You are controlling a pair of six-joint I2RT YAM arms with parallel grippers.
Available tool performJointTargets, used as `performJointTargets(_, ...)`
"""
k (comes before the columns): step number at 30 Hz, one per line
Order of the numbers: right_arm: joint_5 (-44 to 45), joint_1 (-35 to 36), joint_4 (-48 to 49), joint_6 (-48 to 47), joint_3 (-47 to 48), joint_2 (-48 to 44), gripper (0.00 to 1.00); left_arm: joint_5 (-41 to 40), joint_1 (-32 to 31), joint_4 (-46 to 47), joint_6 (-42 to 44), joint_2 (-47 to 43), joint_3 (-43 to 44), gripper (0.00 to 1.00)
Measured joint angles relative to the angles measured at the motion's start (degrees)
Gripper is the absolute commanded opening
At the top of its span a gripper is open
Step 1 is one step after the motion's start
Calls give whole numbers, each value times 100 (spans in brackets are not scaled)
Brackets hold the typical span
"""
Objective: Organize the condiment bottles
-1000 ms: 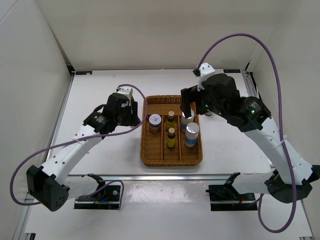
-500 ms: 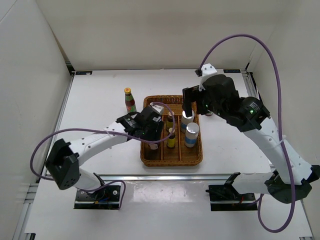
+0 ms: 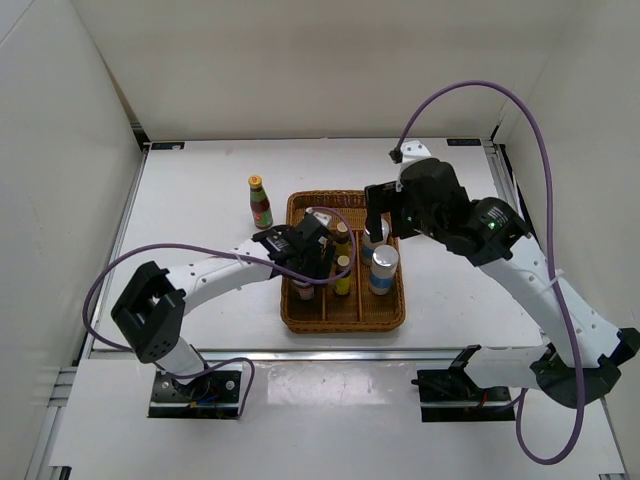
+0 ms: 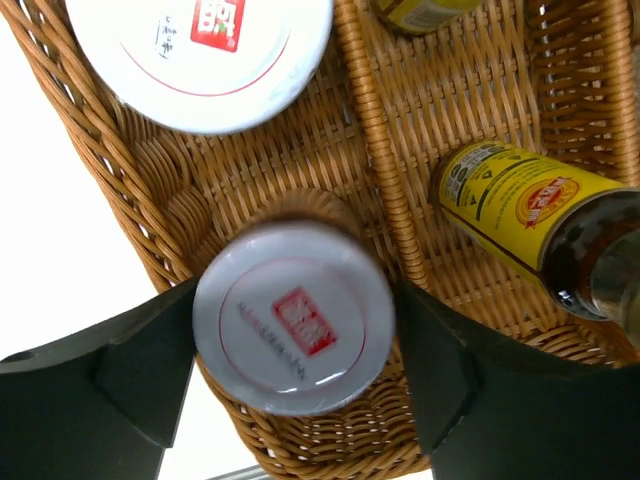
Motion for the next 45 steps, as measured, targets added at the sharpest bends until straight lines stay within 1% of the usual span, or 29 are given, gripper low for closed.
performJointTargets(1, 46, 0, -22, 11, 0, 4, 99, -13, 0, -9, 37, 0, 17, 100)
performJointTargets(4, 269, 0, -63, 37, 26, 140, 99, -138, 0, -184, -2, -50, 245, 100)
performJointTargets(7, 581, -2, -52, 59, 76, 433, 99, -293, -2, -433, 28, -247, 734, 100)
performJointTargets(12, 997, -142, 46, 70, 76, 844, 99, -673, -2, -643, 232, -931, 1556, 100)
performJointTargets(15, 1191, -446, 271, 63, 70, 955, 99, -977, 92, -651, 389, -1526, 1665, 100)
performJointTargets(17, 1272, -706, 433, 37, 55, 988, 99, -1161, 326, -669, 481, -1882, 1576, 100)
performJointTargets(21, 1209, -1351, 752, -68, 15, 1145, 99, -1488, 1272, -686, 588, -2345, 973, 100)
performJointTargets(23, 1029, -1690, 835, -105, 87, 1408, 99, -1585, 1823, -752, 621, -2468, 404, 100)
performJointTargets(24, 968, -1801, 879, -131, 133, 1554, 99, -1596, 1895, -782, 625, -2472, 317, 100)
performJointTargets(26, 907, -1971, 905, -197, 267, 1947, 99, -1561, 2271, -802, 643, -2509, -70, 100)
performJointTargets(29, 920, -2035, 977, -280, 404, 2535, 99, -1458, 2647, -780, 643, -2656, -463, 100)
performJointTargets(34, 938, -2155, 1010, -350, 422, 2977, 99, -1309, 2778, -669, 629, -2942, -684, 100)
performJointTargets(40, 981, -2505, 1049, -356, 485, 2981, 99, -1259, 2780, -435, 619, -2992, -931, 100)
performJointTargets(45, 841, -2702, 1169, -396, 483, 2949, 99, -1231, 2780, -337, 619, -2983, -942, 100)
